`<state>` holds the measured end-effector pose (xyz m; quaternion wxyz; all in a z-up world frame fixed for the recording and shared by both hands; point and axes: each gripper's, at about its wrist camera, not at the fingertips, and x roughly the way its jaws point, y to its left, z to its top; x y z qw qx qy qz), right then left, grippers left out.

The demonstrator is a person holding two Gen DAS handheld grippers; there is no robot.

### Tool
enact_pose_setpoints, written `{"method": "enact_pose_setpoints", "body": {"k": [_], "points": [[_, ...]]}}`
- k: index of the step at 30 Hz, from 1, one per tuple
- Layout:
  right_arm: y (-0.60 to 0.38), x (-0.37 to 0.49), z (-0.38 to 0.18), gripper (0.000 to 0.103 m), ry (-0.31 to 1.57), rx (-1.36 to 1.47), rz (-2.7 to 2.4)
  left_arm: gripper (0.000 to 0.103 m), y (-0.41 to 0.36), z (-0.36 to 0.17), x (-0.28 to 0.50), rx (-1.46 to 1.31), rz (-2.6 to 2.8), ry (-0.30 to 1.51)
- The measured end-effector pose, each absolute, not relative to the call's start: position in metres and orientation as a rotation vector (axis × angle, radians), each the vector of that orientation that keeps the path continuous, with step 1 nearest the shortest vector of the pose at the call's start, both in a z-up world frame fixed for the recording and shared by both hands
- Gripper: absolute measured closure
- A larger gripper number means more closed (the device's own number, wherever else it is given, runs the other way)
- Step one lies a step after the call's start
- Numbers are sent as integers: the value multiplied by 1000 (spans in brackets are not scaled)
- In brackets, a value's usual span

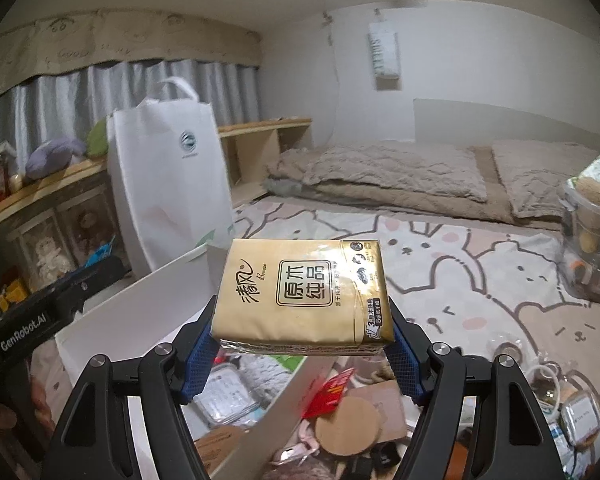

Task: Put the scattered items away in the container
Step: 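Lift the beige tissue pack and blue packet and carry both over the white box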

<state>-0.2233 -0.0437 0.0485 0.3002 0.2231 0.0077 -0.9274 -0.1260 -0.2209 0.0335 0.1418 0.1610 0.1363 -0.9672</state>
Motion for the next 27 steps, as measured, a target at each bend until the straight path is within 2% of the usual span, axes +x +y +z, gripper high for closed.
{"method": "enact_pose_setpoints", "body": {"k": [12,18,27], "points": [[-91,-225,24,28,221,729,-2300,49,-237,26,-122,481,-2742,419],[-111,-224,11,28,380,764,-2250,49,-241,24,-123,492,-2741,429],[-125,-228,-4,28,427,849,-2190,49,-244,13,-130,566,-2696,379]]}}
